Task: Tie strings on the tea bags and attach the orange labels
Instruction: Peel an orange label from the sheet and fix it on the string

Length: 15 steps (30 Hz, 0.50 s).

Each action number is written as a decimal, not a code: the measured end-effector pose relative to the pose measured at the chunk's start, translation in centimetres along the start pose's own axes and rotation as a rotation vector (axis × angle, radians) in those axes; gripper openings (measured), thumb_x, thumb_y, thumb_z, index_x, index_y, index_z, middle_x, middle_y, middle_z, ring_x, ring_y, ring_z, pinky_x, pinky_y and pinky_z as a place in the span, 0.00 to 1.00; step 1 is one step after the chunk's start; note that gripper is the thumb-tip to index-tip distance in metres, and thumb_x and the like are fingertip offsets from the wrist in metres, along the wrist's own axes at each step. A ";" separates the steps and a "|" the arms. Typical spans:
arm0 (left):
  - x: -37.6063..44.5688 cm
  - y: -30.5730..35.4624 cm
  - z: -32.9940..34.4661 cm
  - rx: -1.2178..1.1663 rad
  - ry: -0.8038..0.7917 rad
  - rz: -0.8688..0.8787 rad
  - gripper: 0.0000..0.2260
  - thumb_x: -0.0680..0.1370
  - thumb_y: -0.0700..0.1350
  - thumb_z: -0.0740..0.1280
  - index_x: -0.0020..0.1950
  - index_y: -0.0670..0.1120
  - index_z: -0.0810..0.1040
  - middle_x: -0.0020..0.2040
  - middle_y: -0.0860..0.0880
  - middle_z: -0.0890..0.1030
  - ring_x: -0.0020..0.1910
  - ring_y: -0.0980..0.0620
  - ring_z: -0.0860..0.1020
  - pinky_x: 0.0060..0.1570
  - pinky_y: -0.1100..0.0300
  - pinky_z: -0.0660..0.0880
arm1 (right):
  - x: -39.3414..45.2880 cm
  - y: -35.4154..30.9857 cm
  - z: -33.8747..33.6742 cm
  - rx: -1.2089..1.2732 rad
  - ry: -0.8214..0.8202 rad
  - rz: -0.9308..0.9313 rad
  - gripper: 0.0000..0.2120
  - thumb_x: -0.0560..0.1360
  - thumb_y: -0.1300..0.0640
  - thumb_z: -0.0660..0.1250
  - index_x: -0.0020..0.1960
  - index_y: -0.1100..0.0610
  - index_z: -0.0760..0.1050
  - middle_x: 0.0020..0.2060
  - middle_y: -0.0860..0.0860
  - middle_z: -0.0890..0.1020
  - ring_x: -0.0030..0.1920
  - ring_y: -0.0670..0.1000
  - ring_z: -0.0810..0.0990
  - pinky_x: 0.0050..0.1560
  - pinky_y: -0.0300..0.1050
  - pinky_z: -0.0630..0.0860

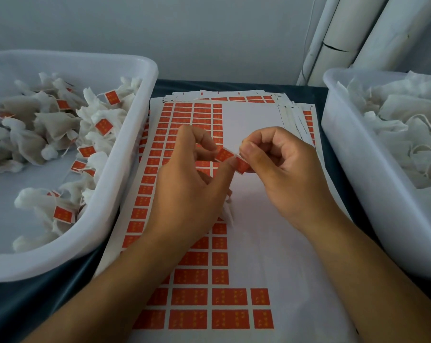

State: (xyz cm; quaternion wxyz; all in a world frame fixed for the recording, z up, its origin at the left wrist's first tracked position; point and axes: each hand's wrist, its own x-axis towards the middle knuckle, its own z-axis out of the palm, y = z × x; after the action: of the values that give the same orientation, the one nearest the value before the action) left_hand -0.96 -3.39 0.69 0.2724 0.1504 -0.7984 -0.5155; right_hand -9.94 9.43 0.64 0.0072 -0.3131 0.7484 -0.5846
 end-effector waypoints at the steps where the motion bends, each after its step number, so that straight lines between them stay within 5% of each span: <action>1: 0.0 -0.1 0.0 0.018 0.017 0.029 0.12 0.77 0.49 0.73 0.51 0.56 0.70 0.46 0.56 0.82 0.33 0.55 0.84 0.30 0.61 0.81 | 0.0 0.0 0.0 0.014 0.005 0.015 0.03 0.80 0.48 0.68 0.52 0.46 0.79 0.43 0.40 0.84 0.48 0.44 0.85 0.48 0.34 0.82; 15: 0.0 -0.5 0.0 0.095 0.019 0.063 0.06 0.77 0.54 0.73 0.51 0.60 0.79 0.51 0.59 0.81 0.38 0.55 0.84 0.34 0.64 0.81 | 0.0 0.0 0.0 0.068 0.015 0.057 0.06 0.80 0.50 0.69 0.54 0.50 0.80 0.42 0.42 0.84 0.47 0.47 0.86 0.49 0.43 0.84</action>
State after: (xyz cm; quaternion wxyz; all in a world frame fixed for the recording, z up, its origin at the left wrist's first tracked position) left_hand -1.03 -3.57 0.25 0.2885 0.1429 -0.8238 -0.4667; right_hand -9.97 9.43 0.60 0.0288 -0.2867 0.7366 -0.6118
